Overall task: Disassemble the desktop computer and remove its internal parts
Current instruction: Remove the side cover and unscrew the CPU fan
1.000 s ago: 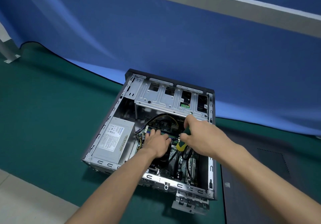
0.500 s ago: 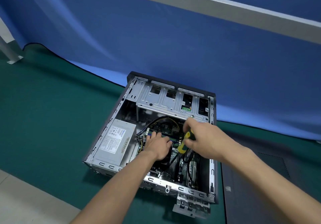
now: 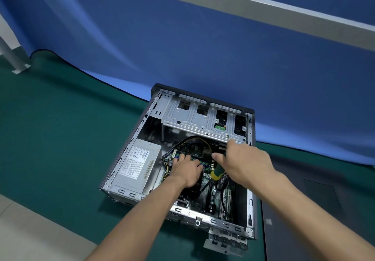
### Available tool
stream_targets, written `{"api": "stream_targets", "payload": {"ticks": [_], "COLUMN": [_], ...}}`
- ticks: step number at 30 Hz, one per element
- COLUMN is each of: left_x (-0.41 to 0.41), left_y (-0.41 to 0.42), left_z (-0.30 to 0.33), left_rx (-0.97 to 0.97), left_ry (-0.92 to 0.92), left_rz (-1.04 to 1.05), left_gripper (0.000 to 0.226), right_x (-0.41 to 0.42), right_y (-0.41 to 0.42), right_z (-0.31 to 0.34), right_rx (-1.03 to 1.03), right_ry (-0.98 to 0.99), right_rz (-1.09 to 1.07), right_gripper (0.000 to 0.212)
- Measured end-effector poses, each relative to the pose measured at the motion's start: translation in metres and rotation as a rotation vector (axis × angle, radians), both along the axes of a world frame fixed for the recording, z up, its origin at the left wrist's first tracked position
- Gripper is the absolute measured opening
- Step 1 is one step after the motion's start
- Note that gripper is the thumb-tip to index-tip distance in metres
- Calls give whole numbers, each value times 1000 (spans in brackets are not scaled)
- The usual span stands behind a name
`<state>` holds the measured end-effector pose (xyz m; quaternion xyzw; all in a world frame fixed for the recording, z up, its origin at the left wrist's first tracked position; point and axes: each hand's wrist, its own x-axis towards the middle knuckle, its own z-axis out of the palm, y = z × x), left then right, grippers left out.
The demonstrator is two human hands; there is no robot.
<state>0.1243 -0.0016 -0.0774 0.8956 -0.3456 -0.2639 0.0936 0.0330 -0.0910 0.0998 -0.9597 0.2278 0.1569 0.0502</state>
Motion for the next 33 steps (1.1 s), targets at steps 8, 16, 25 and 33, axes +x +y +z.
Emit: {"api": "stream_targets", "payload": {"ticks": [8,16,25,33], "left_x": [0,-1,-1,0], "left_y": [0,1,2,1], "left_z": [2,6,7,7], "left_rx": [-4,-8,-15,-13], "left_ry": [17,25,38,29], "left_rz": [3,3,12,8], "left_gripper": [43,41,40,41], "right_x": [-4,-2,-2,1], "right_y": [0,4,7,-2], "right_z": [-1,0,-7,-6], "right_rx": [-3,20,-54,-21], "right_ry": [-35,-65,-114,-77], "right_rz": [42,89,-67,-116], "right_gripper": [34,31,44,44]}}
